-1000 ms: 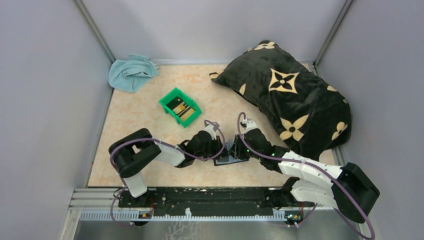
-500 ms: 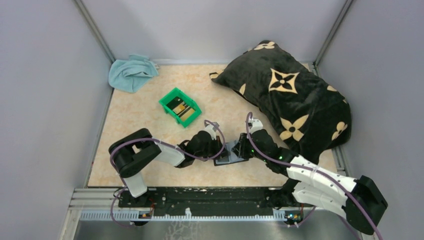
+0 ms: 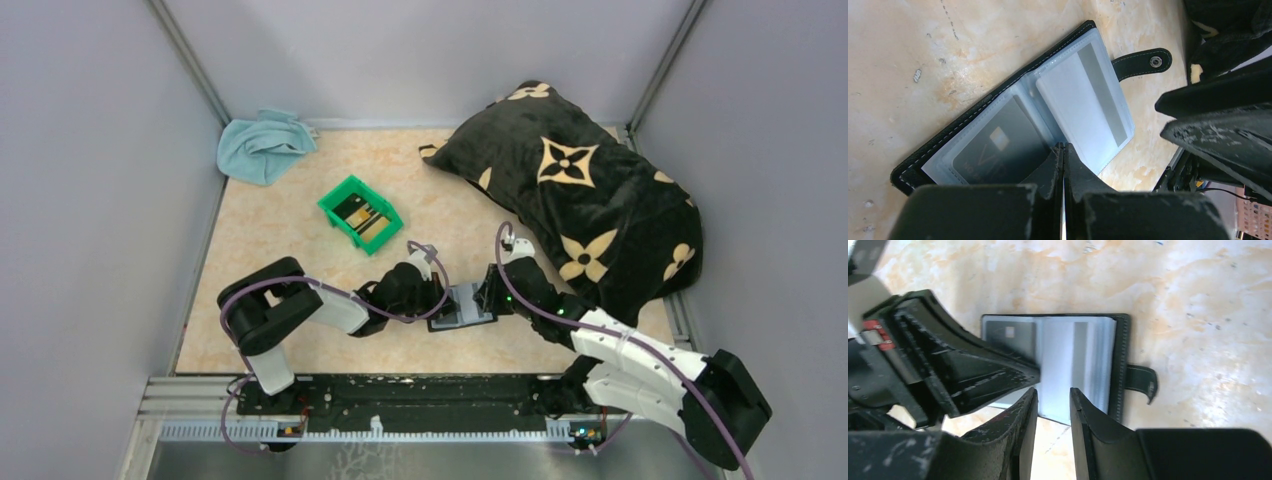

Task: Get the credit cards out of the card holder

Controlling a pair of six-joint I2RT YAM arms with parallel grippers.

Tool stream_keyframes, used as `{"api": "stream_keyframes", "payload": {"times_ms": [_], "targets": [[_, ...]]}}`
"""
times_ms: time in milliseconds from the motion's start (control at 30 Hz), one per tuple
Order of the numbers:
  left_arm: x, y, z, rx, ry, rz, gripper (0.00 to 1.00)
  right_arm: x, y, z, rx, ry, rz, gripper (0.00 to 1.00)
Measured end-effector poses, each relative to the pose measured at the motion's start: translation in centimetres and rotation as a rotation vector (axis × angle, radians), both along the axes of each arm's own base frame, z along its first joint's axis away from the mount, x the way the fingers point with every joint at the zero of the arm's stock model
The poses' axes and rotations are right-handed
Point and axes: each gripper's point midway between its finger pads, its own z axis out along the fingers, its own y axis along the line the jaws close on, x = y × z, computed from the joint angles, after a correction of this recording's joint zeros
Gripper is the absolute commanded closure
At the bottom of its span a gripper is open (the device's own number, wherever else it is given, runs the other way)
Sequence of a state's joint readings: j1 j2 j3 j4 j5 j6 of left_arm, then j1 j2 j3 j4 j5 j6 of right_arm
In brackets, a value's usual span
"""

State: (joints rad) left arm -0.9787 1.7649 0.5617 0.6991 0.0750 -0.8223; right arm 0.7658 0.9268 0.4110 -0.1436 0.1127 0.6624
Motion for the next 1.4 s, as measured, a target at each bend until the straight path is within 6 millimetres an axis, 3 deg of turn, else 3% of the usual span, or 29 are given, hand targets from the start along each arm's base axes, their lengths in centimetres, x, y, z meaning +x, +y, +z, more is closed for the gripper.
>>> {"api": "stream_keyframes", "payload": {"times_ms": [200,633,1400], "targets": [[0.0,0.0,0.0,-0.001,0.000,0.000,1.00,0.1,-1.5,-1.2,-0.044,0.019,-0.033,0.68],[0.0,0.0,0.0,-0.001,0.000,-0.001,1.00,-0.8,-1.2,-3.9,-0.073,0.078,0.008,0.68],[0.1,0.0,0.0,-0.002,0.002,-0.001,1.00,-0.5,-0.9,-4.8,-0.066,0.071,0.020,0.66]]}}
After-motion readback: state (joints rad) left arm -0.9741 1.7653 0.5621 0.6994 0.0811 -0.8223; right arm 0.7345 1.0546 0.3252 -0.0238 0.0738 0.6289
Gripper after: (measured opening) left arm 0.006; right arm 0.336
